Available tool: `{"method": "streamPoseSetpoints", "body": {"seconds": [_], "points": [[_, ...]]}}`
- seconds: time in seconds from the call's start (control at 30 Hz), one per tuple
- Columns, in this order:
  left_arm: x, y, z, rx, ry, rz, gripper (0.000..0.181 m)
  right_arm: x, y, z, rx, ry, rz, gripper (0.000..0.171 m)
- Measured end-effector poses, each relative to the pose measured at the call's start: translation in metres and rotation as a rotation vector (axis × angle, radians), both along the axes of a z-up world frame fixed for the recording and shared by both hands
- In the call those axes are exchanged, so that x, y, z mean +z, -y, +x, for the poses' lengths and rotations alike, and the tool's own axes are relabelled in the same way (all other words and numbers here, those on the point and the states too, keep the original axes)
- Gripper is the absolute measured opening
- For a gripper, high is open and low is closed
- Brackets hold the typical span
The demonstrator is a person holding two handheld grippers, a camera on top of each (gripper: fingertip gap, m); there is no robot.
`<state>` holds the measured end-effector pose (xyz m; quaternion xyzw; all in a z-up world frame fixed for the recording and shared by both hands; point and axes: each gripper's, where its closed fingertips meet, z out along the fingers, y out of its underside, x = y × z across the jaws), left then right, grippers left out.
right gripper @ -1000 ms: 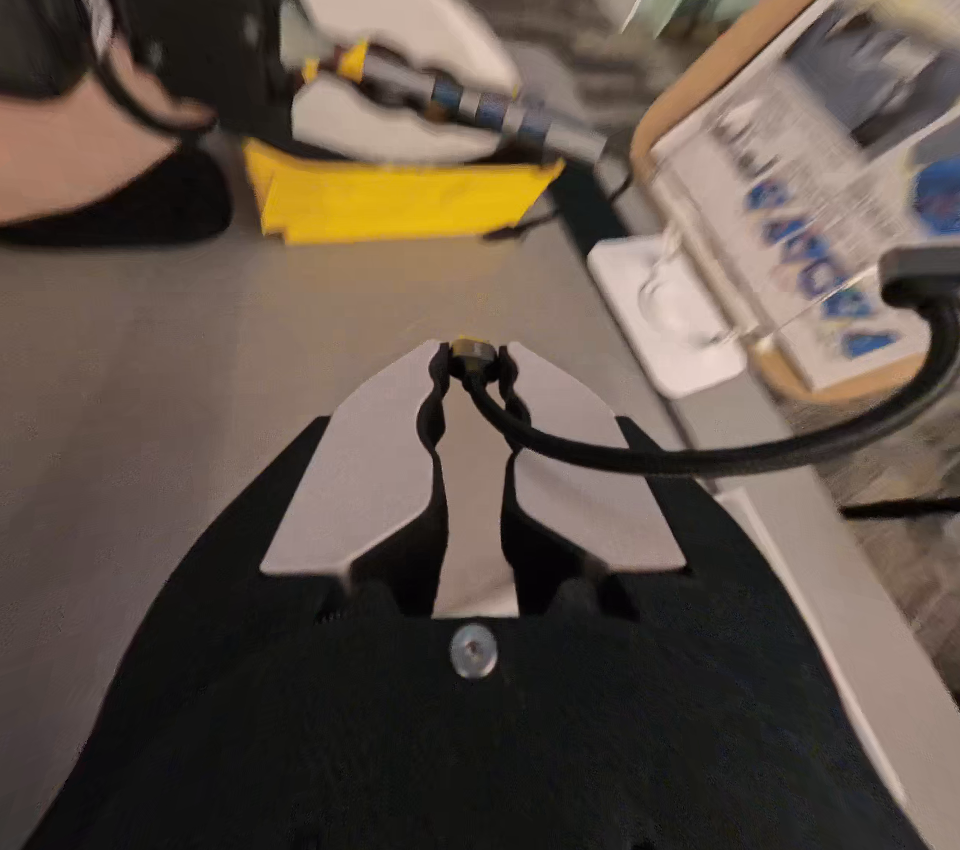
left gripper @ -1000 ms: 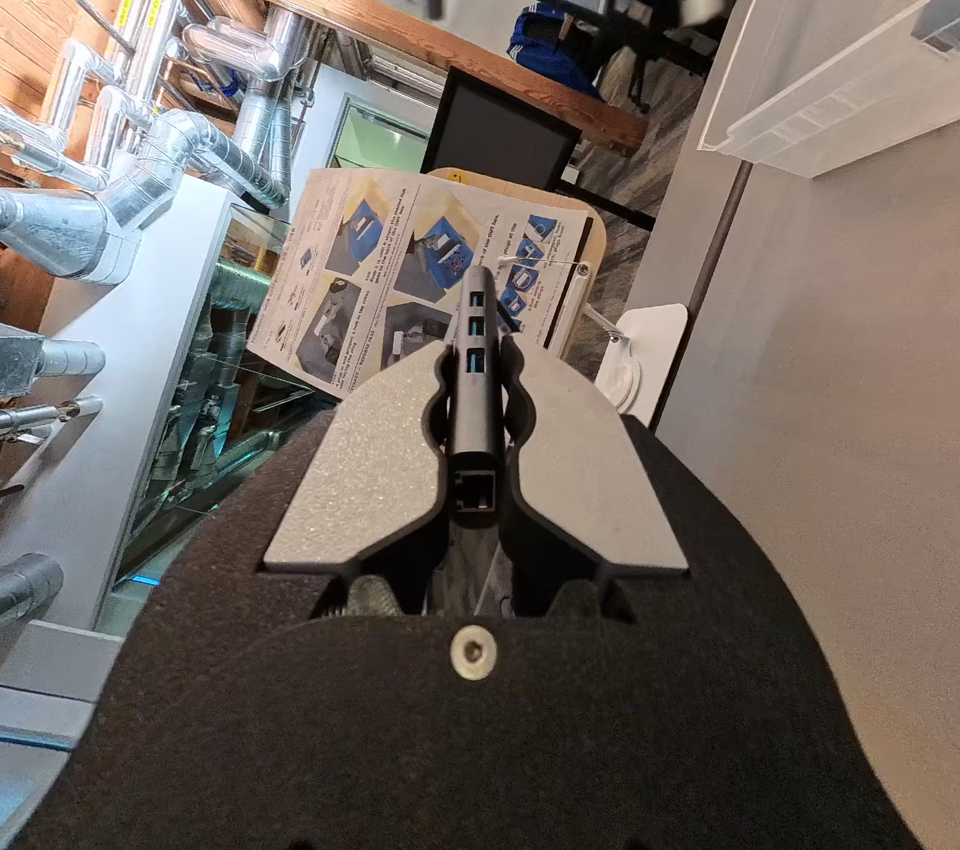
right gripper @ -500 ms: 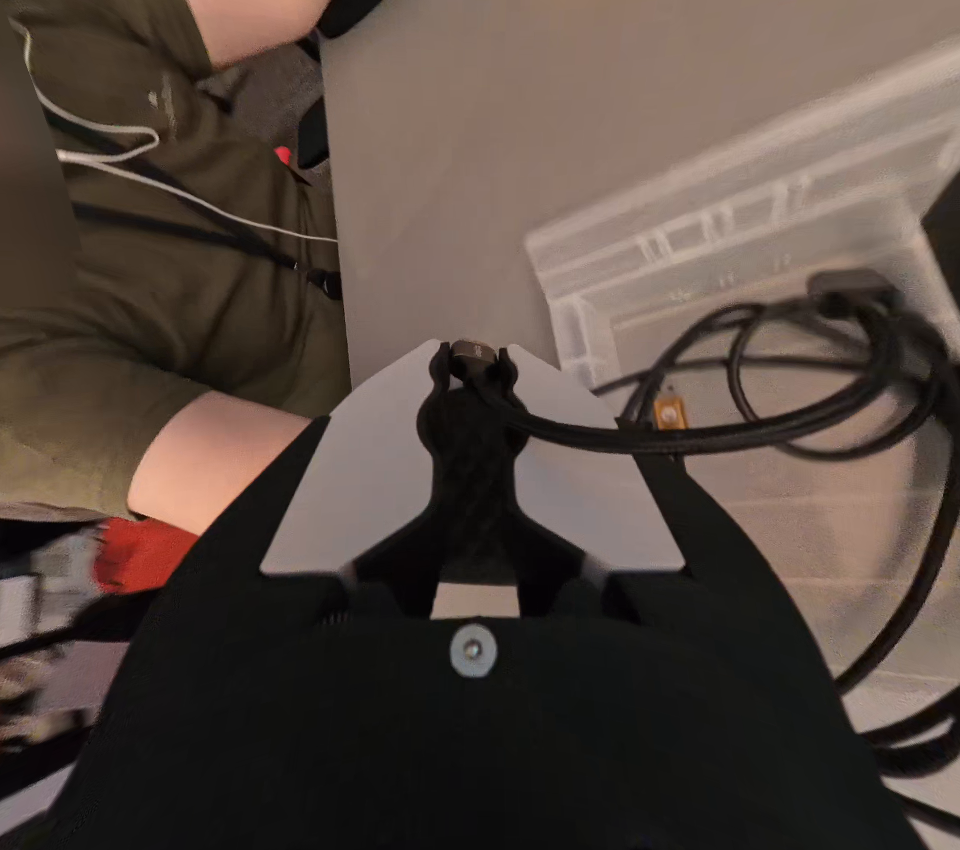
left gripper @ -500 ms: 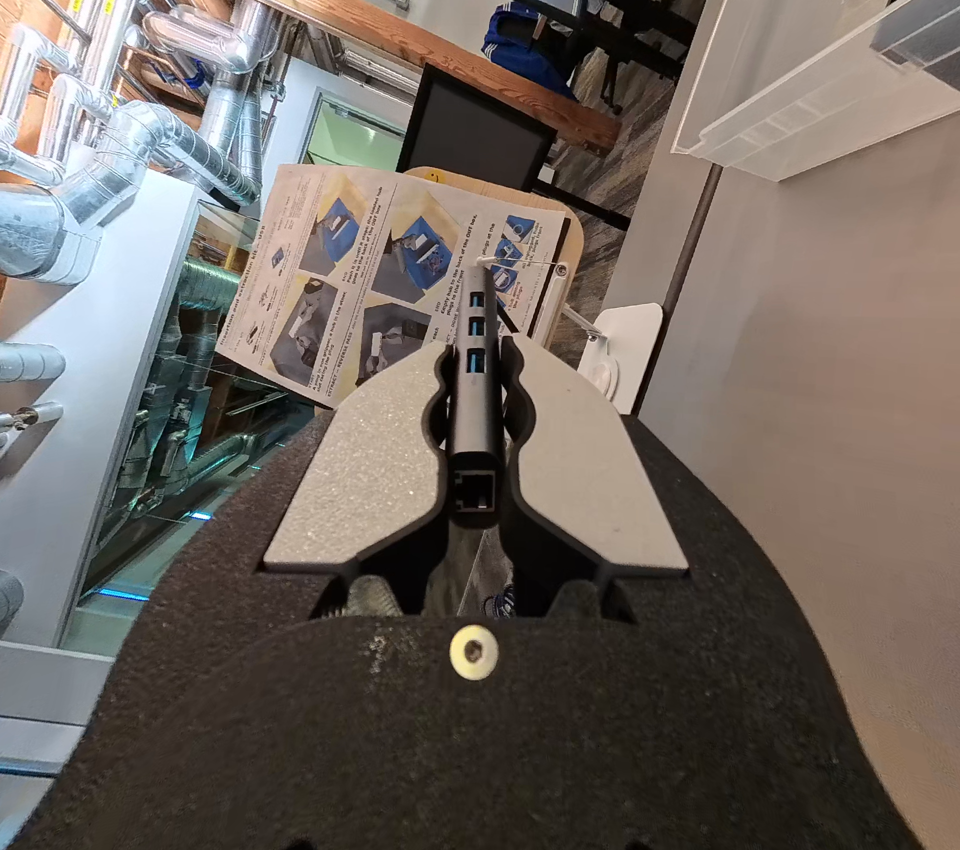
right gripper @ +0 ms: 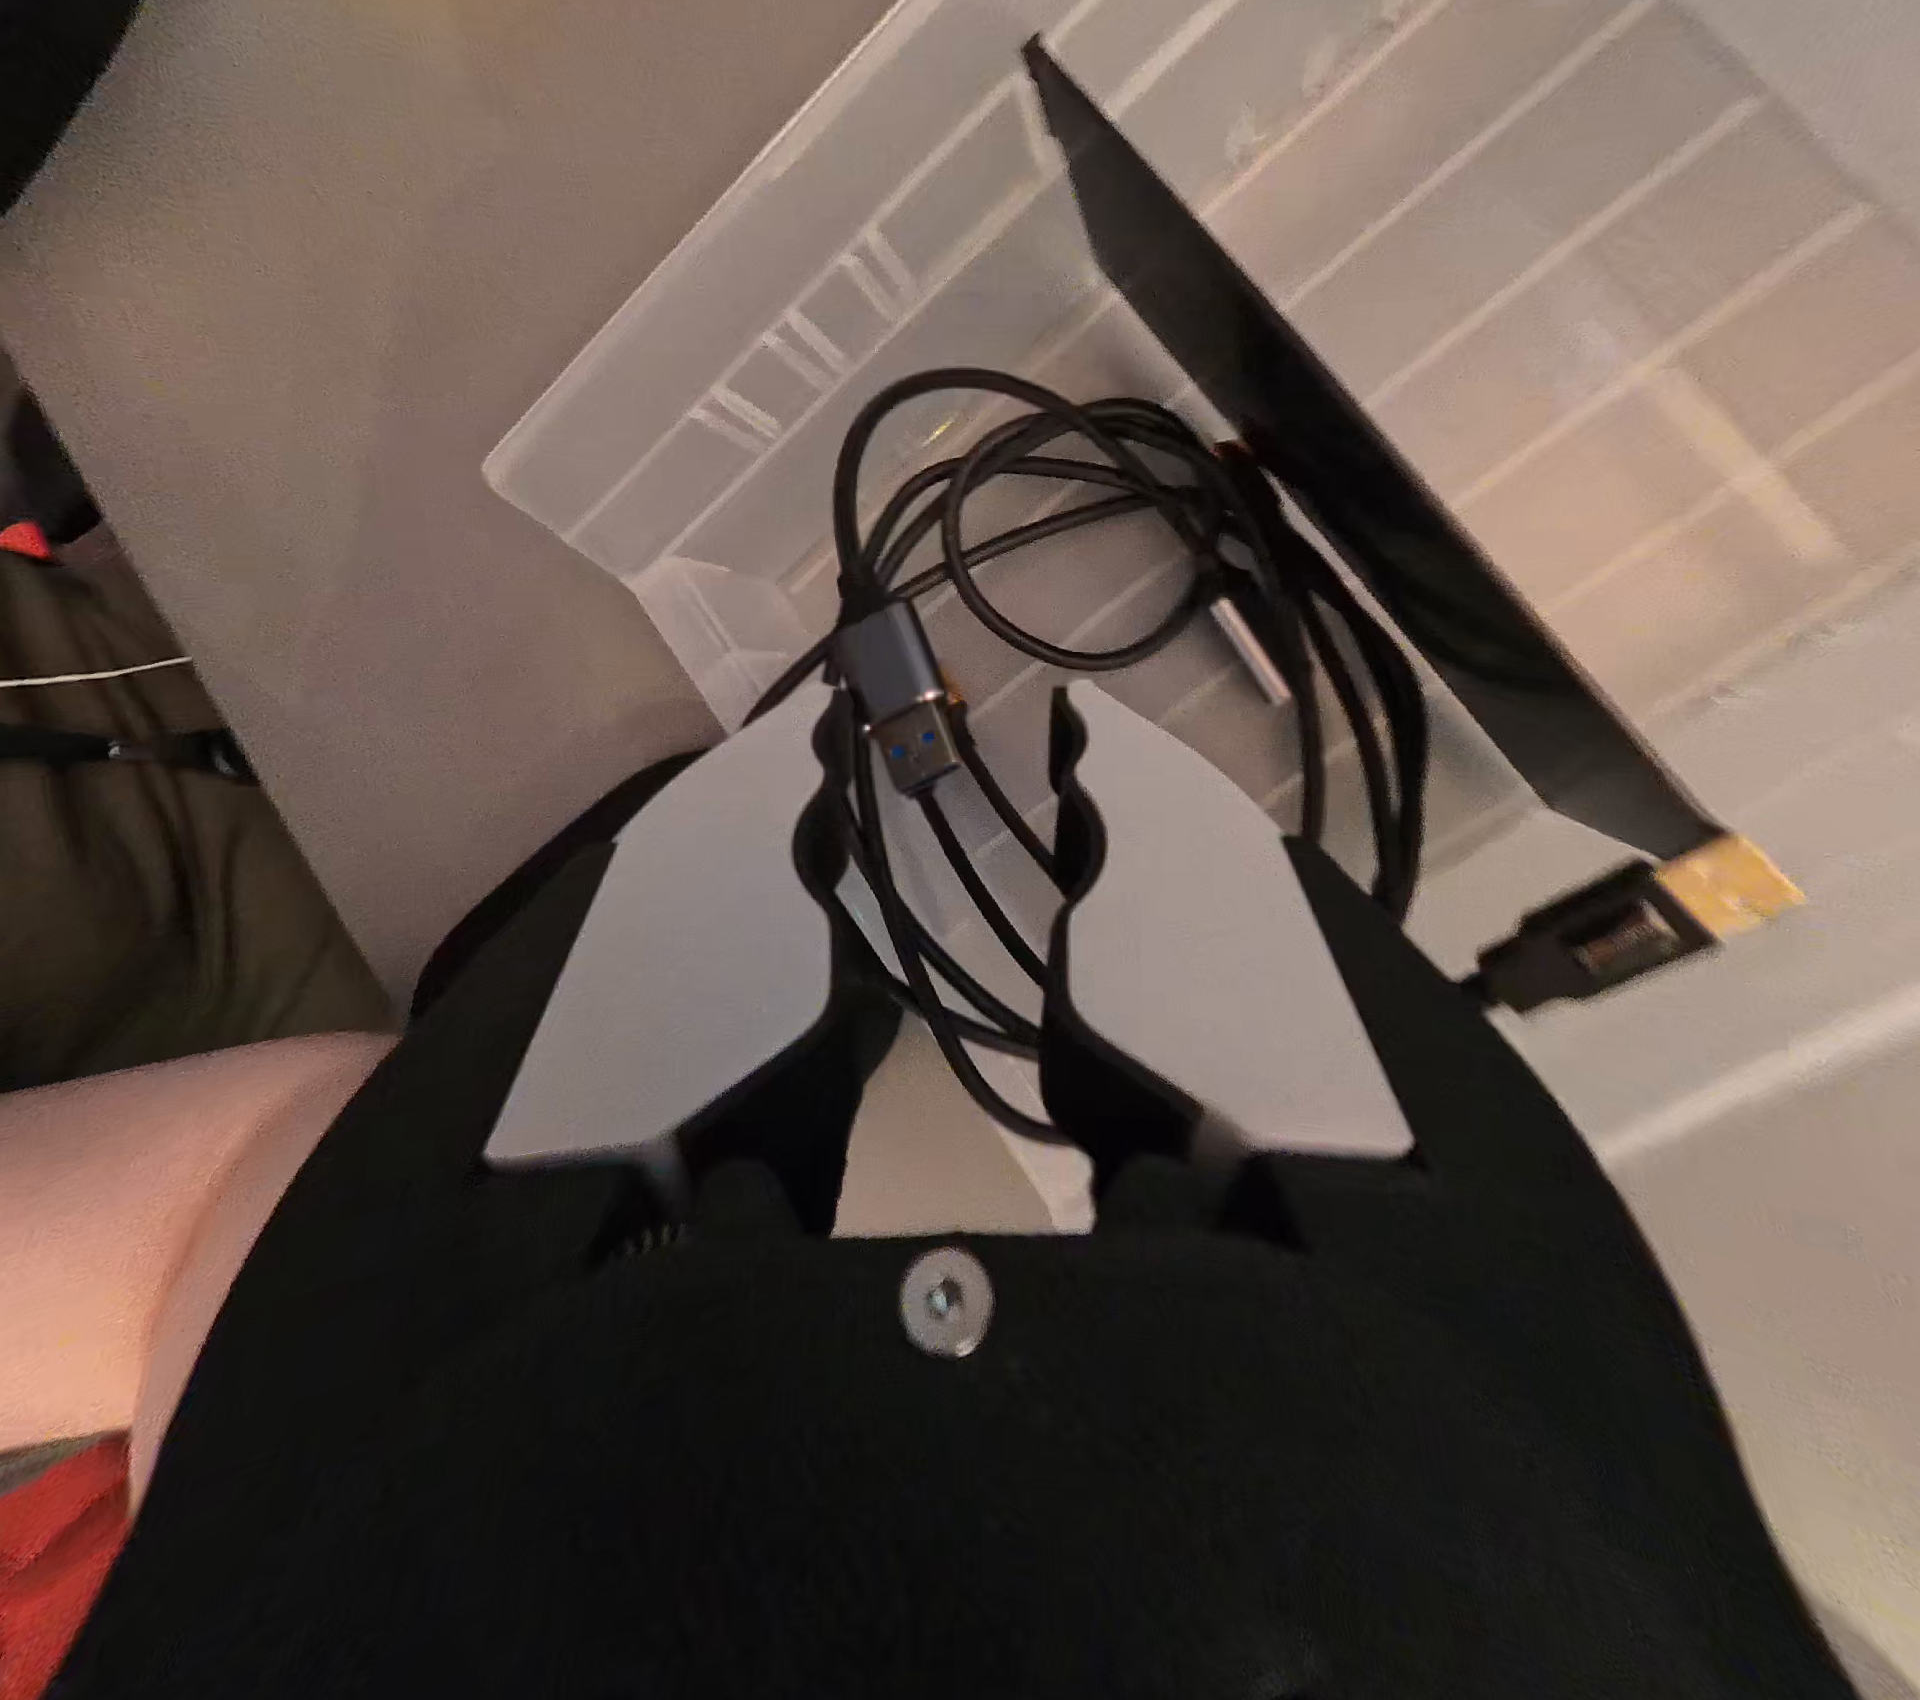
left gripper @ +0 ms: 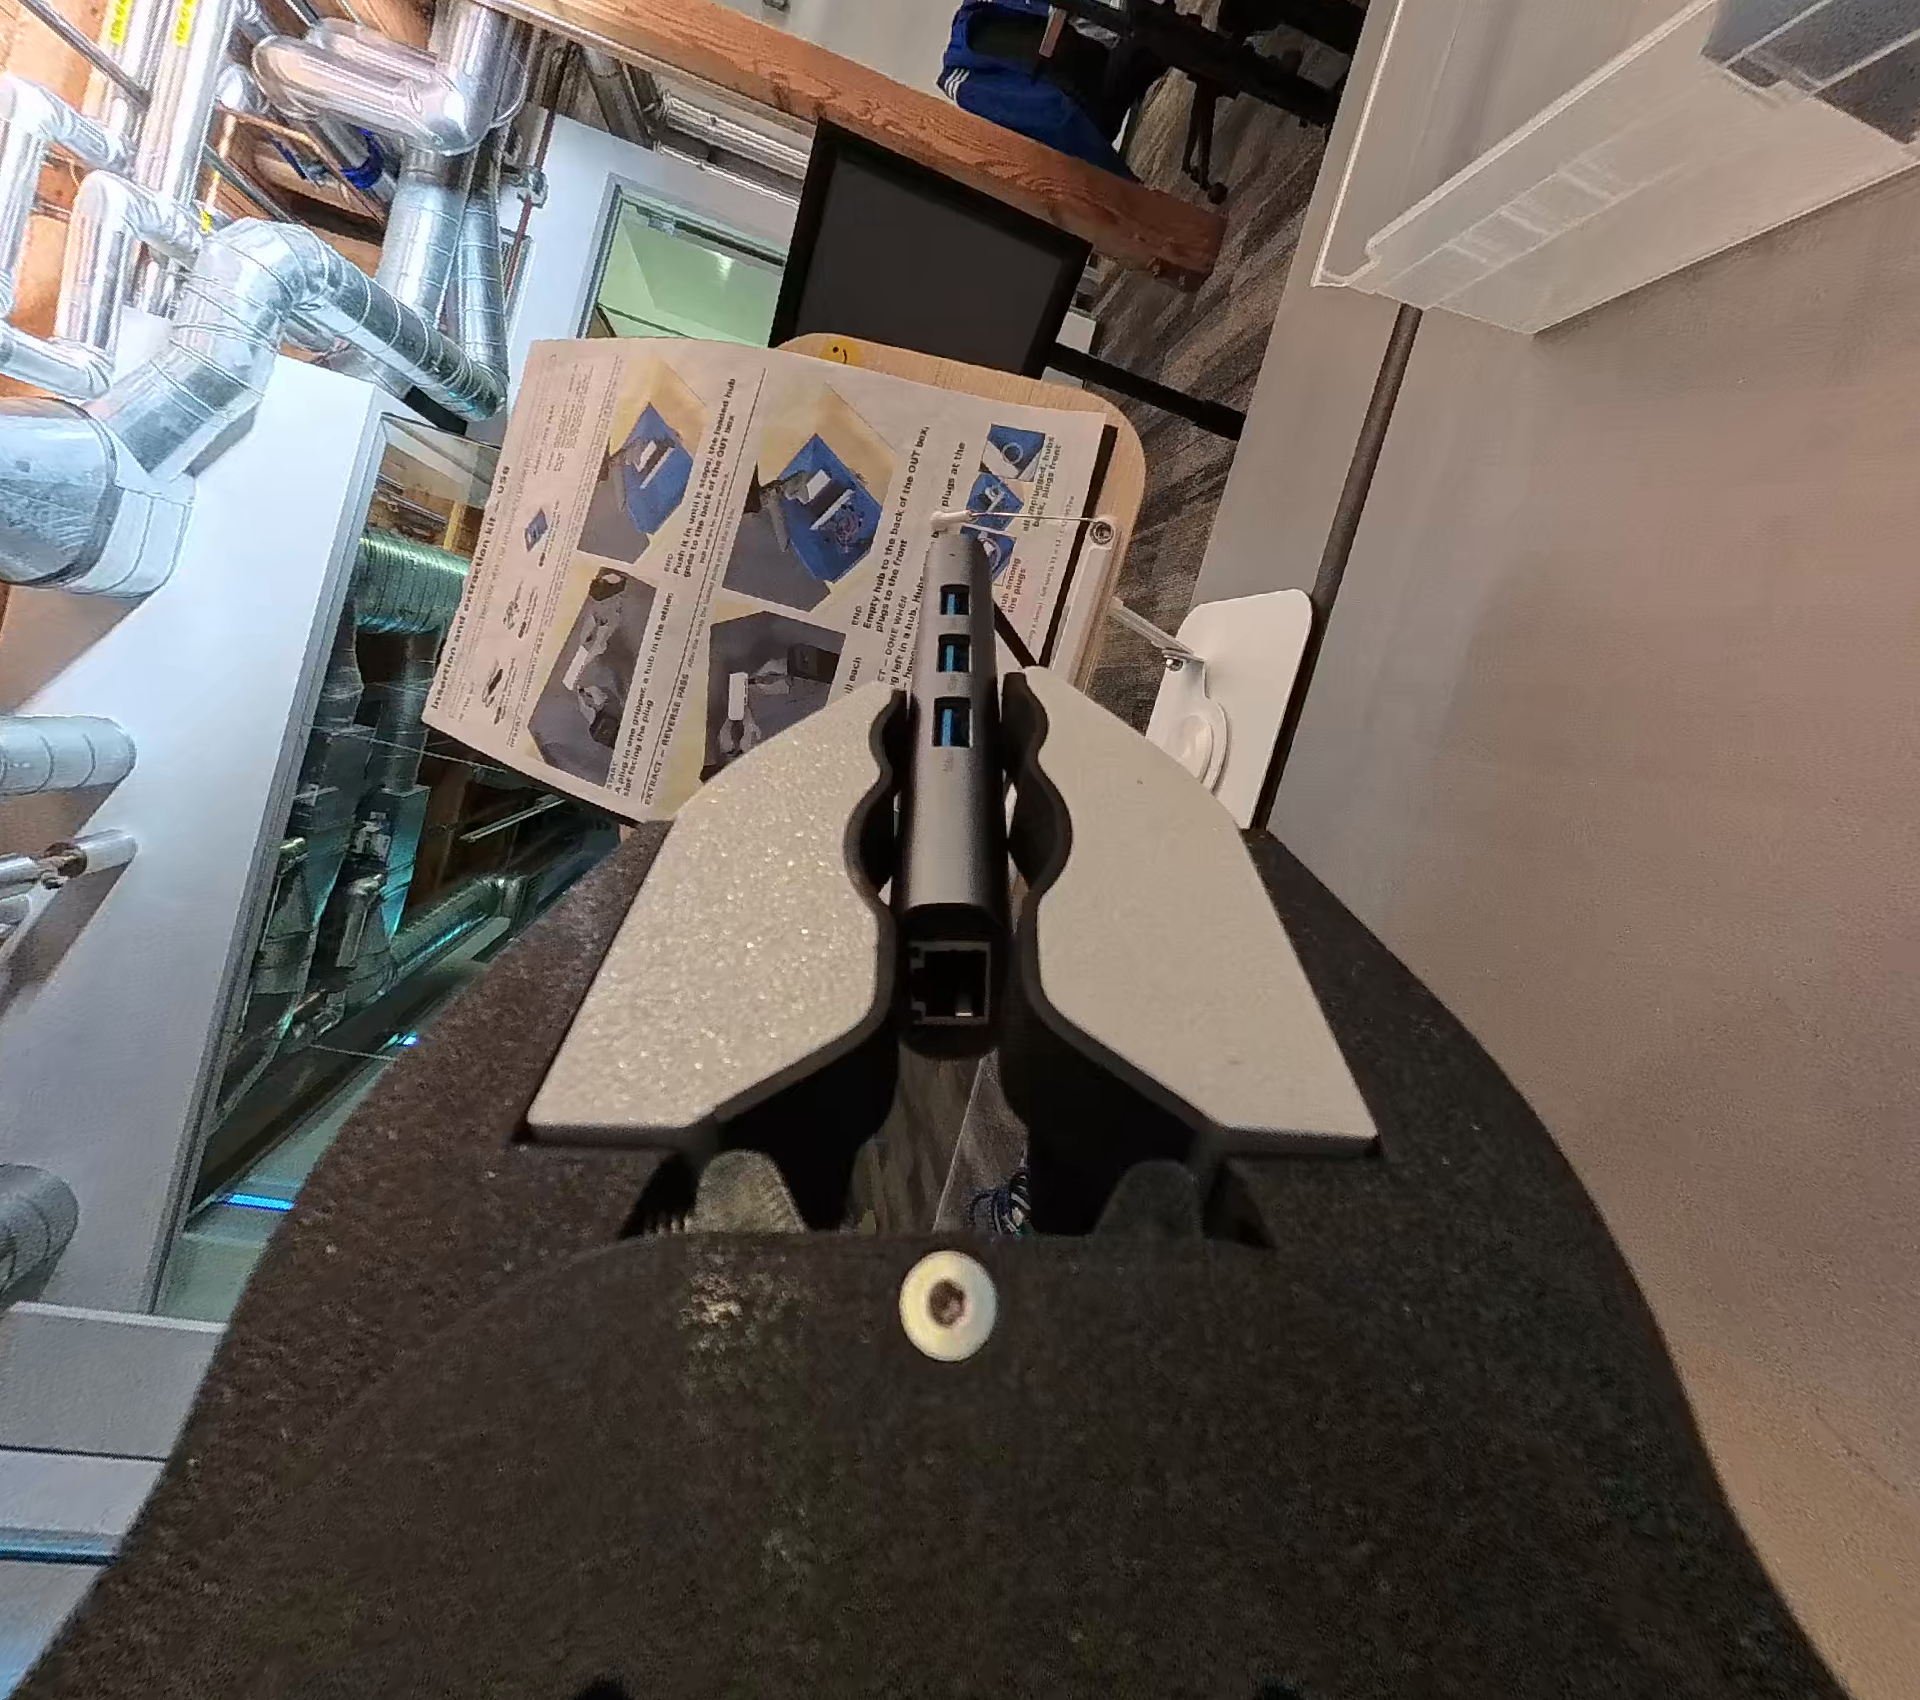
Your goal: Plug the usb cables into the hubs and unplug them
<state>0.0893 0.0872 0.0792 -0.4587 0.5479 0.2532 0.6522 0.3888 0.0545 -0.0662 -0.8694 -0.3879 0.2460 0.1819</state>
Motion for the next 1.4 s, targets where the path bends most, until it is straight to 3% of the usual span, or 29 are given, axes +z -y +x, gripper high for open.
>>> {"method": "streamPoseSetpoints", "body": {"seconds": [0.1, 0.2, 0.37, 0.47, 0.57, 0.67, 0.87, 0.97, 1.1, 1.3, 1.4], "points": [[0.002, 0.002, 0.0, -0.004, 0.005, 0.001, 0.016, 0.027, -0.007, 0.007, -0.036, 0.016, 0.164, 0.038], [0.004, 0.007, 0.004, -0.057, 0.051, -0.043, 0.016, 0.083, -0.02, -0.013, 0.011, 0.005, 0.523, 0.039], [0.003, 0.031, 0.023, -0.258, 0.126, -0.174, 0.017, 0.182, 0.005, -0.133, 0.305, -0.263, 1.072, 0.043], [0.002, 0.045, 0.032, -0.335, 0.117, -0.203, 0.016, 0.18, 0.035, -0.2, 0.527, -0.257, 1.264, 0.043], [-0.001, 0.056, 0.04, -0.382, 0.086, -0.215, 0.016, 0.157, 0.043, -0.235, 0.634, -0.141, 1.303, 0.043], [-0.003, 0.062, 0.044, -0.395, 0.058, -0.215, 0.016, 0.145, 0.048, -0.248, 0.682, -0.137, 1.285, 0.04], [-0.008, 0.078, 0.052, -0.49, 0.034, -0.27, 0.016, 0.138, 0.042, -0.249, 0.692, -0.101, 1.299, 0.033], [-0.01, 0.083, 0.055, -0.527, 0.041, -0.3, 0.017, 0.136, 0.039, -0.247, 0.693, -0.078, 1.305, 0.018], [-0.012, 0.084, 0.058, -0.55, 0.052, -0.318, 0.018, 0.131, 0.039, -0.244, 0.696, -0.061, 1.237, 0.018], [-0.001, 0.057, 0.037, -0.405, 0.147, -0.338, 0.034, 0.138, 0.021, -0.228, 0.6, -0.015, 1.242, 0.017], [0.014, 0.045, 0.015, -0.367, 0.252, -0.363, 0.034, 0.154, 0.001, -0.204, 0.469, -0.003, 1.291, 0.017]]}}
